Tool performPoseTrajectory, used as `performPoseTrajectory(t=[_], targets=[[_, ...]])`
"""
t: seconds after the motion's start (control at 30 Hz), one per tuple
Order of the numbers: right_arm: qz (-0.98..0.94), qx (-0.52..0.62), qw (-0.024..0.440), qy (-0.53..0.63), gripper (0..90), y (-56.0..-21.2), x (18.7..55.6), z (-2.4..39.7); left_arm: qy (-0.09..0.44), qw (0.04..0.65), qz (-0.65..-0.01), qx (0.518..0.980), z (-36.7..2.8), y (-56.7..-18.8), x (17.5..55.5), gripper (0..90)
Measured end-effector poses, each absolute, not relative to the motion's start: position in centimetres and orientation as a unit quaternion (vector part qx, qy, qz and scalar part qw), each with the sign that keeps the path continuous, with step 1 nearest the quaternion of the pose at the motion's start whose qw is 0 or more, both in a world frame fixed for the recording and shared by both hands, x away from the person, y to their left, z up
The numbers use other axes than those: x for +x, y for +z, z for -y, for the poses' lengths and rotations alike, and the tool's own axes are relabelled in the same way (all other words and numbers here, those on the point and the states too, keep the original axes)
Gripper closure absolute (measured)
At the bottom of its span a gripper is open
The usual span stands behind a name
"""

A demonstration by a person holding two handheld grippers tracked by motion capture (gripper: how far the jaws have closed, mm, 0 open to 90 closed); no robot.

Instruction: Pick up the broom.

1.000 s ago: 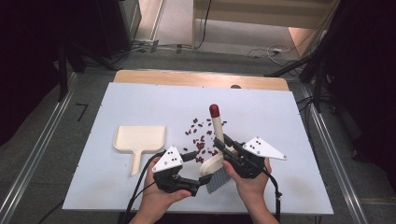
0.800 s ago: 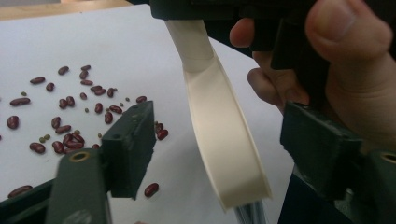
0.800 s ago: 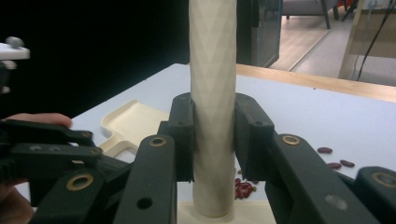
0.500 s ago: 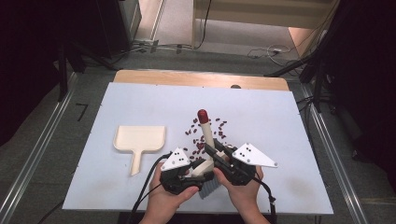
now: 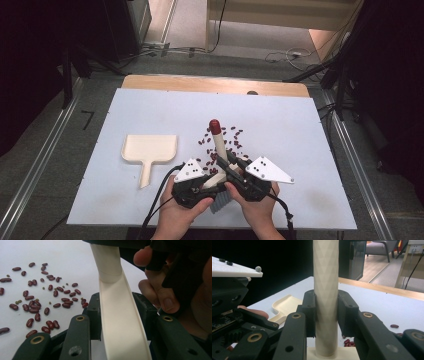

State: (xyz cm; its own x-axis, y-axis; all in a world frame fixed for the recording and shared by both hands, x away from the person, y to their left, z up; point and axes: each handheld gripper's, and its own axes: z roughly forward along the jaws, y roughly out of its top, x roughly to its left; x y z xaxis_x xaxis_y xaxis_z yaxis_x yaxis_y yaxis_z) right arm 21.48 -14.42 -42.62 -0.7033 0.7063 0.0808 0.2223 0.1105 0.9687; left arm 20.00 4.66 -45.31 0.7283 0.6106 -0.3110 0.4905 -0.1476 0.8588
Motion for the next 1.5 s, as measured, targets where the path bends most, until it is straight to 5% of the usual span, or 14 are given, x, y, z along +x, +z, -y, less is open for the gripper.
performPoseTrajectory(t=[0.3, 0.47, 0.63, 1.27, 1.5], targets=[[-0.731, 0.303, 0.203, 0.577, 67.7, -42.0, 21.7, 14.4, 0.062, 0.535, -0.366, 0.759, -5.6, -45.2, 20.4, 67.0], [-0.735, 0.273, 0.181, 0.594, 47.1, -41.3, 22.2, 15.1, 0.071, 0.531, -0.359, 0.764, -6.2, -45.0, 20.5, 67.4], [-0.75, 0.248, 0.159, 0.592, 39.2, -40.8, 22.9, 16.5, 0.082, 0.532, -0.345, 0.769, -7.2, -44.8, 20.7, 67.4], [-0.821, 0.155, 0.101, 0.54, 38.2, -40.7, 25.2, 19.7, 0.112, 0.53, -0.241, 0.805, -11.1, -44.3, 20.9, 67.5], [-0.855, 0.107, 0.087, 0.5, 38.5, -41.2, 24.9, 18.8, 0.08, 0.539, -0.183, 0.819, -12.0, -44.3, 20.7, 67.5]])
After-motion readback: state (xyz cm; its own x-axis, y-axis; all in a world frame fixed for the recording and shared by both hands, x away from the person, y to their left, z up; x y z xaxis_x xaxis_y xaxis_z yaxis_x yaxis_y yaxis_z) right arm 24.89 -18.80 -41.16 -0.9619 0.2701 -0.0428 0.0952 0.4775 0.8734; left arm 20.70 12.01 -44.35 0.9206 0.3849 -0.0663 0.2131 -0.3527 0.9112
